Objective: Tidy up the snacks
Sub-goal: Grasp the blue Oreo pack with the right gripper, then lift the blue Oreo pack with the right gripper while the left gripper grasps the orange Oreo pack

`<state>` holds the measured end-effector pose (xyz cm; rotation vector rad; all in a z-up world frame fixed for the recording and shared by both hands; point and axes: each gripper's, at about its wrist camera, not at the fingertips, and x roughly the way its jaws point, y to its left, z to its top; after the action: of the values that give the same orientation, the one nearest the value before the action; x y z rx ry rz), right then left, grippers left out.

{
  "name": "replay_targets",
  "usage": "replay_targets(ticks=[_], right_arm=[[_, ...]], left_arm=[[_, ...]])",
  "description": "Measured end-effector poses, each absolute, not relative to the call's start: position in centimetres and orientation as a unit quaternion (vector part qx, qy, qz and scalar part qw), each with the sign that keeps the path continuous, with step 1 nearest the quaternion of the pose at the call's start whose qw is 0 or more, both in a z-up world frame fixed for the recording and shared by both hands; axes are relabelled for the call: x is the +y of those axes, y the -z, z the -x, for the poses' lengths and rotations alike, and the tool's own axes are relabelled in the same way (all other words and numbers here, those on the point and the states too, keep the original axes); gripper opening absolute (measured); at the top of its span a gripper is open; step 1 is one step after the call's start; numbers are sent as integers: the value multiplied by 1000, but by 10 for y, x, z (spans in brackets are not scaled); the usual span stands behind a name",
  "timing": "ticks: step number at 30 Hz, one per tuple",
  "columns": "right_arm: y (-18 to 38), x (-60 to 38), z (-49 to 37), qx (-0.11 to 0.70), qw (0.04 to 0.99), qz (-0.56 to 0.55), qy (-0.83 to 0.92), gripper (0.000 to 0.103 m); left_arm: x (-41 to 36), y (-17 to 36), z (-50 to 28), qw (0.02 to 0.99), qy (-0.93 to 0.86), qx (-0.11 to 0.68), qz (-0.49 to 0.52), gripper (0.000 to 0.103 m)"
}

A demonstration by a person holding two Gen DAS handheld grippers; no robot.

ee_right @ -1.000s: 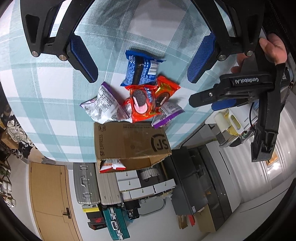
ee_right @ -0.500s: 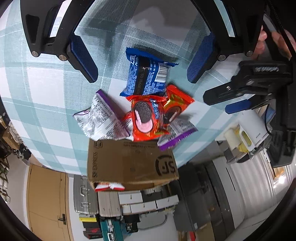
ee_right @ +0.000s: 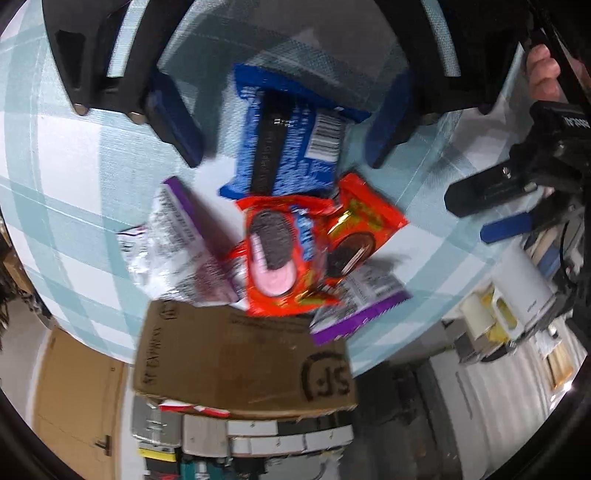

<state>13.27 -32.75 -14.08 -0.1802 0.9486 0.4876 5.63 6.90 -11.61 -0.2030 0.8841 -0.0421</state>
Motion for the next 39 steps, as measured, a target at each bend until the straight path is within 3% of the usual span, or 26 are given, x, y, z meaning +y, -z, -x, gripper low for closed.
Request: replay_targets(ticks=[3,5,39], right_arm=[[142,-318,-129,444,858,111,-235,67],[140,-317,-127,437,860,114,-239,45],[118,-396,-96,406,878,-11,-254,45]], left_arm=[[69,115,-54,899,19,427,96,102],[69,114,-51,899,19,426,96,102],[52,115,-70,887,23,453,84,102]])
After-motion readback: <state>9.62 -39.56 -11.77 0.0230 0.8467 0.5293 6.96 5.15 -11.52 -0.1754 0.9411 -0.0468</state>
